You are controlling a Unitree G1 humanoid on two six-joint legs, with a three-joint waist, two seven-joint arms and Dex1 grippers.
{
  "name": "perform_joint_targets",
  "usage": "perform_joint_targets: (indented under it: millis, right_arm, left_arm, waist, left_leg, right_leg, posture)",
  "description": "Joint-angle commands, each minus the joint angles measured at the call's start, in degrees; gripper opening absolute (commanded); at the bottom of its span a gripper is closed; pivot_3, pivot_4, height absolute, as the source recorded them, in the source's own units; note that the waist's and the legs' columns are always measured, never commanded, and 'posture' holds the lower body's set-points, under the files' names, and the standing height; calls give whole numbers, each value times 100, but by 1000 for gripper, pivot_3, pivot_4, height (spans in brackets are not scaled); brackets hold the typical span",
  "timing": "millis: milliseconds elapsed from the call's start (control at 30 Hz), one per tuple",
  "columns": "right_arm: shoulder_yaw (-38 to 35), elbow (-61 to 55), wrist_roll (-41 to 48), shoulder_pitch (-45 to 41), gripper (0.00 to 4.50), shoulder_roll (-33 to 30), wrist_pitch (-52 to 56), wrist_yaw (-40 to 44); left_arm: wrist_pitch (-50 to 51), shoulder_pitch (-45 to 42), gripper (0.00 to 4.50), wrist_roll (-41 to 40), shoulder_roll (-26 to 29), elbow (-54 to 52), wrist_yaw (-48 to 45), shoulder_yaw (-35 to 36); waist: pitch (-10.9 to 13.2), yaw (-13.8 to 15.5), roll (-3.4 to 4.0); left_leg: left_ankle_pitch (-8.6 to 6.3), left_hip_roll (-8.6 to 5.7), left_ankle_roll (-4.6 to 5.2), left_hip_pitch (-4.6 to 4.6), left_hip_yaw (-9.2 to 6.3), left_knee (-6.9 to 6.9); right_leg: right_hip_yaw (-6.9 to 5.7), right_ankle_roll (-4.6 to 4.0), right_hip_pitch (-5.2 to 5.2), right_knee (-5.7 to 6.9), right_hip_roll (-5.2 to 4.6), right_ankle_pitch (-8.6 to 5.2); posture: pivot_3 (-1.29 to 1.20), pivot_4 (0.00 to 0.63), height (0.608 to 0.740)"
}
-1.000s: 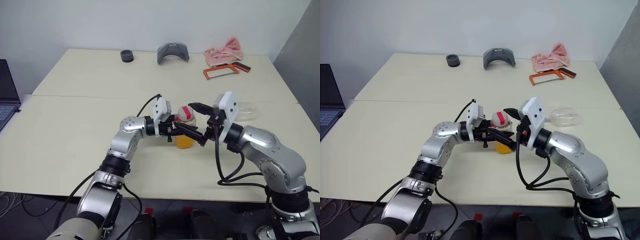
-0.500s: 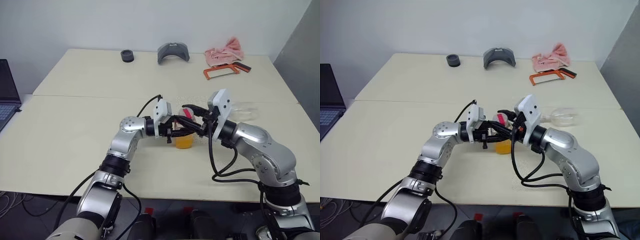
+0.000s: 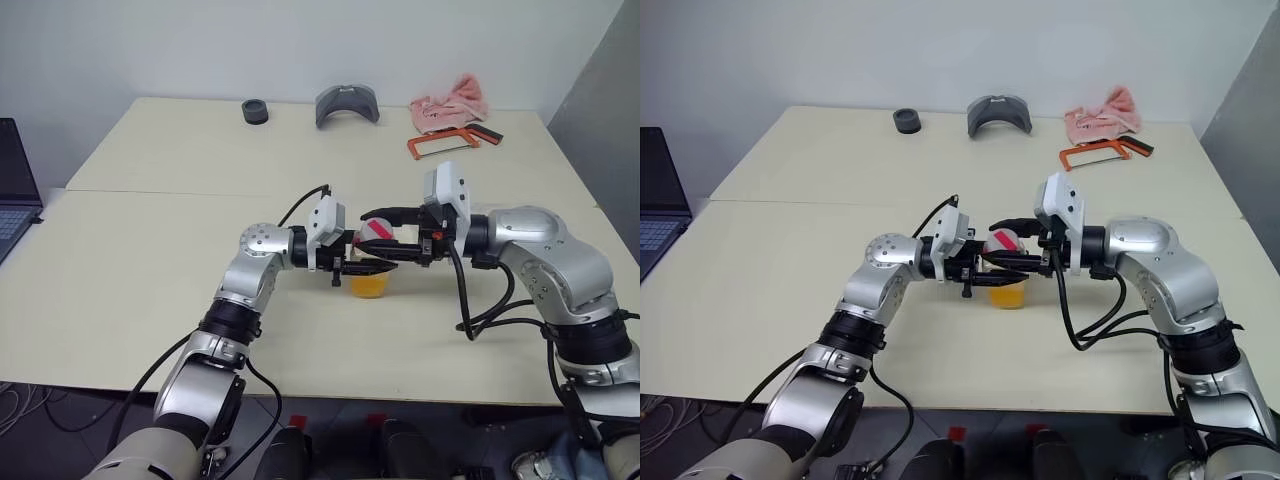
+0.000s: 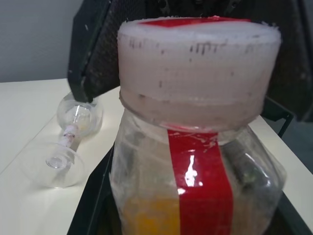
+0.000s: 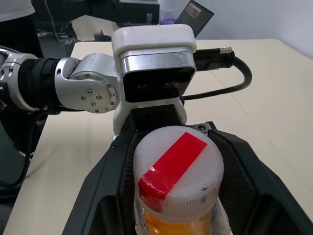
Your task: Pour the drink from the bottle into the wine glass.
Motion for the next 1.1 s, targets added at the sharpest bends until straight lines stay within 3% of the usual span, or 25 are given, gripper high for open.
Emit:
perform_joint_targets:
  millis: [33,67,167,367,633,667,767,900,1100]
  right_arm:
    - [-572,-724,181,285,3555,191,40,-688]
    - [-674,-999,234,429,3845,259,104,-918]
    - [-781,-1760,363,815,3864,442,561,-1629]
    - [-231,-2161,-555,1133,3864,1027,744,-3066]
    - [-4,-2110,-891,1307,3864,1383,648,-3445]
    - [-16,-2101,-894,1320,3864,1398,647,-3448]
    - [-60,-2068,-843,1361,3283,1450,636,-3398]
    - [-102,-2036,-715,1374,1966,1454,579,-3206]
    - [44,-1233,-145,830,1910,484,-97,-869]
  left_arm:
    - [2,-107,1743,-43,37,-133,64,90]
    - [0,-102,1743,-41,46,-127,73,91]
    - [-18,-117,1743,-32,64,-76,90,88]
    - [-42,-155,1743,-34,60,30,74,63]
    - [-47,-172,1743,-39,18,67,73,55]
    - [-51,-172,1743,-37,13,68,79,55]
    - [-52,-162,1742,-39,6,57,99,70]
    - [-46,-147,1742,-48,20,38,105,73]
    - [-55,-111,1735,-54,8,-4,-29,14]
  waist:
    - [0,4,0]
    - [0,7,0]
    - [0,8,0]
    - [0,-10,2]
    - [0,-6,2]
    - [0,-6,2]
    - [0,-8,2]
    - [0,-9,2]
    - [2,-9,4]
  left_leg:
    - [1,0,-1,-3,-1,0]
    - [1,0,-2,-5,-3,1]
    - [3,-1,-5,-9,-8,3]
    - [4,-4,0,-5,-6,3]
    - [6,-6,1,-4,-7,3]
    - [5,-6,2,-4,-7,3]
    - [5,-6,3,-4,-7,3]
    - [4,-8,5,-3,-7,3]
    - [1,-14,12,-2,-3,3]
  right_leg:
    - [0,0,-2,2,-2,0]
    - [-1,0,-3,2,-4,0]
    - [-2,0,-4,2,-6,0]
    - [2,1,-6,13,-2,0]
    - [0,1,-5,13,-1,-1]
    - [0,1,-5,13,-1,-1]
    - [0,1,-5,13,-1,-1]
    - [0,1,-5,14,1,-1]
    - [-1,1,-1,10,1,-1]
  posture:
    - [0,150,740]
    - [0,150,740]
    - [0,150,740]
    - [0,150,740]
    - [0,150,740]
    - [0,150,740]
    - [0,150,740]
    - [0,150,740]
    - [0,150,740]
